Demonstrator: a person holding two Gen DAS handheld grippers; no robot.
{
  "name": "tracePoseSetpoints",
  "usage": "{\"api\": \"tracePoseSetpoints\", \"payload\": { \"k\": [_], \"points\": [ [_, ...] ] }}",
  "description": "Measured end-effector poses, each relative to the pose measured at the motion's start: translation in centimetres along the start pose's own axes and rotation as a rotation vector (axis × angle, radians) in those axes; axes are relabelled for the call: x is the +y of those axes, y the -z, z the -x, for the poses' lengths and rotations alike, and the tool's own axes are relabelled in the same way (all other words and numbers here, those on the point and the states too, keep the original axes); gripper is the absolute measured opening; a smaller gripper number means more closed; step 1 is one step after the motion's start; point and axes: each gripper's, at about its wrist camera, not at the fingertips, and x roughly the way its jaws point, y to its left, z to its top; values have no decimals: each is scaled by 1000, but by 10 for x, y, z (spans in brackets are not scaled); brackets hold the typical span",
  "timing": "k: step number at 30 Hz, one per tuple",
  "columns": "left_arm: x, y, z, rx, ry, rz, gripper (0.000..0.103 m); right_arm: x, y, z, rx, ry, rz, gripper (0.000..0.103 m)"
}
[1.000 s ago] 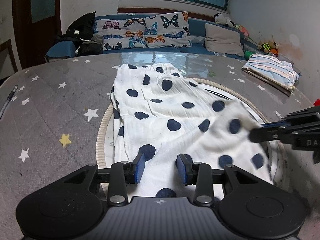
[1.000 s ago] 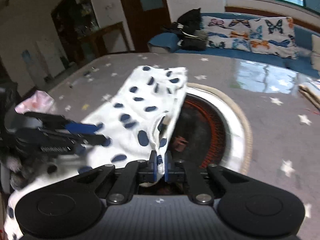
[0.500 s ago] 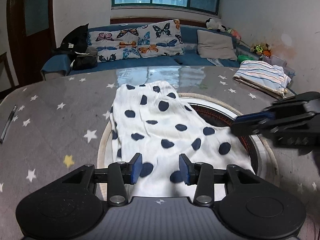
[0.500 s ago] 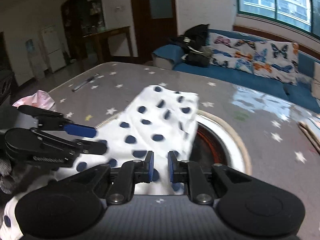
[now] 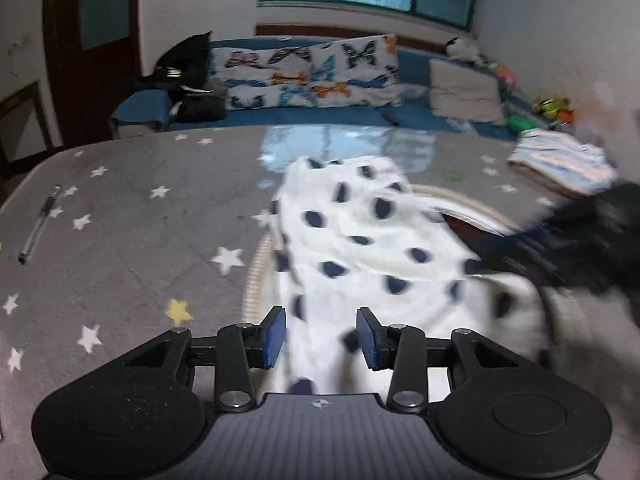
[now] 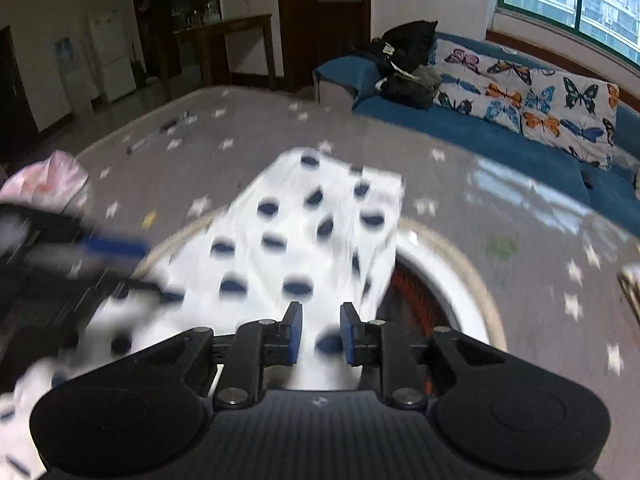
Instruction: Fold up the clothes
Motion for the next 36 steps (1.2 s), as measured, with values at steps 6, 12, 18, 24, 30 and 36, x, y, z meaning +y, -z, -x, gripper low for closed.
{"api": "tracePoseSetpoints", "payload": {
  "k": [6,12,18,24,30,36],
  "points": [
    [-26,23,13,47,117,-16,58,1,-40,-49,10,7,14,28],
    [-43,41,8,96,151,-79,69,4,-61,-99,28,49,24,29],
    [-45,45,8,89,156,-97,74,-5,-72,-105,-32,44,-7,31],
    [-47,46,8,88,164,-94,81,-22,-78,-103,-48,118,-19,37],
    [-48,46,8,85,169,-99,87,-31,-75,-101,-42,154,-25,44],
    [-50,46,7,85,165,-102,96,-33,-75,-103,-41,157,-8,17]
  ]
}}
